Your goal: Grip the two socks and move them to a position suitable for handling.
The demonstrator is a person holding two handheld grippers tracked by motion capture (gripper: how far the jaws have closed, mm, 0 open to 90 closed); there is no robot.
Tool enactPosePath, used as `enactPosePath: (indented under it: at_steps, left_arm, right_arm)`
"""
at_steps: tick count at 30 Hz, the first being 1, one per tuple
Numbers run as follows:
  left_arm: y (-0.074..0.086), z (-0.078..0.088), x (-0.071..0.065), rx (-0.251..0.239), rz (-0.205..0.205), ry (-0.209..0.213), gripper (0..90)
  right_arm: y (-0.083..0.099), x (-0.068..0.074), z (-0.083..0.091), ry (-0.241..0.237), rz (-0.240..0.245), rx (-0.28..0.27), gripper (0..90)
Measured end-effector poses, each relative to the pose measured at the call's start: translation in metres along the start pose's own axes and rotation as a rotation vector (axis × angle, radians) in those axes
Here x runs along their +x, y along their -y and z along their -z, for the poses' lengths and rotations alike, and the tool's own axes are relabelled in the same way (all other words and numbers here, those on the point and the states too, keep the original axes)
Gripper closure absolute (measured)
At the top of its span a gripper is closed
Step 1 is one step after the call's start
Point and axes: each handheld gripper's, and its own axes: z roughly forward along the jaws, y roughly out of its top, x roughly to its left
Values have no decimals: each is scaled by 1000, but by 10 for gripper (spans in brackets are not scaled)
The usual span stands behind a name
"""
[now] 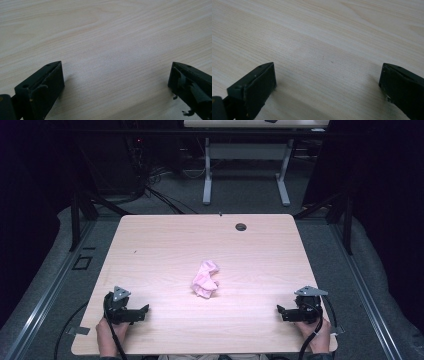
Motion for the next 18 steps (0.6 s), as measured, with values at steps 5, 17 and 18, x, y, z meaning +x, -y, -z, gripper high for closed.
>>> enactPosePath:
  at_steps: [5, 17, 18]
  left_arm:
    - [0, 0, 0, 0, 1, -1, 2]
    - [0, 0, 0, 1, 2, -1, 2]
    - [0, 0, 0, 1, 1, -1, 2]
  right_arm:
    - [-1, 0, 0, -3, 0, 6, 6]
    - [-7, -1, -3, -8, 2, 34, 0]
    - [-8, -1, -4, -10, 2, 35, 0]
